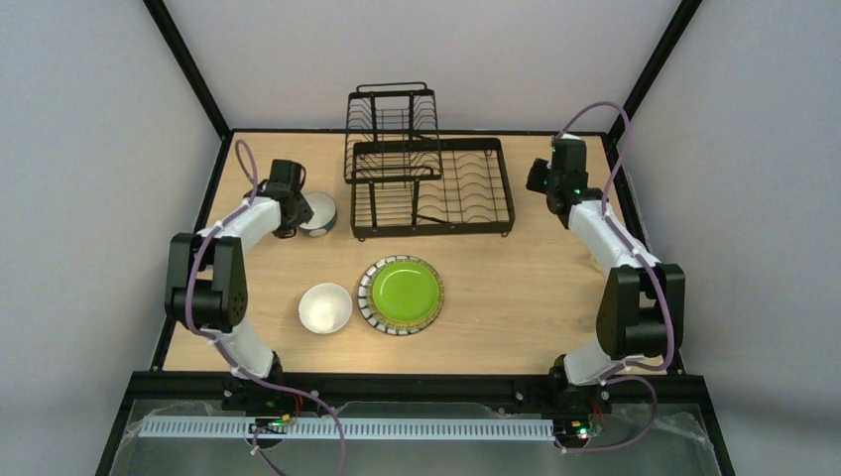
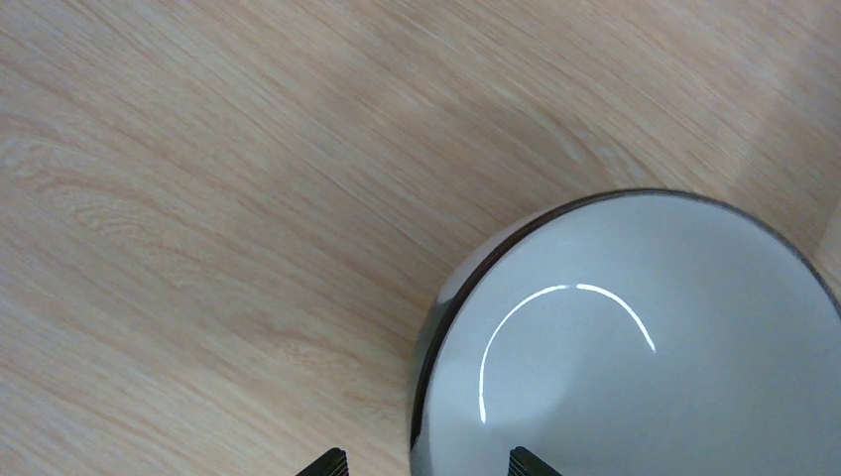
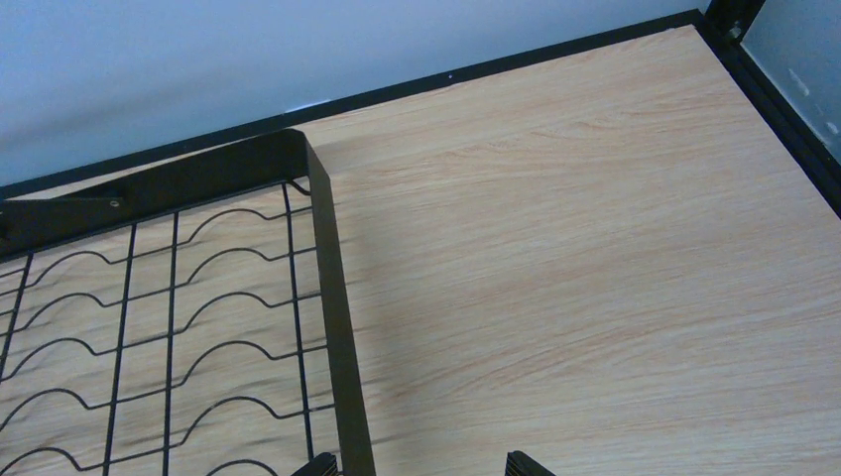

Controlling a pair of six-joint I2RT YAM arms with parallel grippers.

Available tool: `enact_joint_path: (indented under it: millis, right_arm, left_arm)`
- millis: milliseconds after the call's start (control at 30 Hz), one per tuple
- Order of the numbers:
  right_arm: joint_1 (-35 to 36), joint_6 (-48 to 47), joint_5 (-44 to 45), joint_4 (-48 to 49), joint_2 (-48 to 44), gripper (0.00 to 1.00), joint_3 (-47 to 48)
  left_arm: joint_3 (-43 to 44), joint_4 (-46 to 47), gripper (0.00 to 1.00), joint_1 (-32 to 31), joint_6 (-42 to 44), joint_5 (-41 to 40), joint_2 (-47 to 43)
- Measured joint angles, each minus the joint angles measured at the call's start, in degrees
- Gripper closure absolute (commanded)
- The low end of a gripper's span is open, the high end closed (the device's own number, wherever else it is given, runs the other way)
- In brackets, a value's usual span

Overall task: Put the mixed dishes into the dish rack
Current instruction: Grab the bowl from the center of the board.

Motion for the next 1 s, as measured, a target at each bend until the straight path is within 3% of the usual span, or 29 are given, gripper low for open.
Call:
enact_joint_path:
  millis: [100, 233, 367, 533, 667, 1000]
  right_arm:
    - [0.0, -0.1, 0.0, 0.0, 1.6, 0.00, 1.3]
    - [0.0, -0.2, 0.0, 0.0, 3.0, 0.00, 2.2]
    - [0.0, -0.2, 0.2, 0.0, 3.5, 0.00, 2.4]
    - [0.0, -0.2, 0.3, -0.1, 4.3, 0.08, 3.3]
    - [0.0, -0.2, 0.0, -0.2, 4.6, 0.14, 3.8]
    - [0.0, -0.8, -1.8, -0.2, 4.7, 0.28, 4.4]
  left_arm:
    - [1.1, 0.5, 0.21, 0.0, -0.2, 0.1, 1.6]
    - [2.5, 1.4, 0.44, 0.0, -0.2, 0.4, 3.2]
    - [3.4, 1.6, 0.56, 0.0, -0.3, 0.4, 4.5]
    - [3.6, 1.7, 0.74, 0.1, -0.2, 0.5, 5.0]
    - [3.7, 1.7, 0.95, 0.1, 0.1, 0.9, 5.4]
    - [4.1, 1.7, 0.98, 0.1, 0.6, 1.5, 5.9]
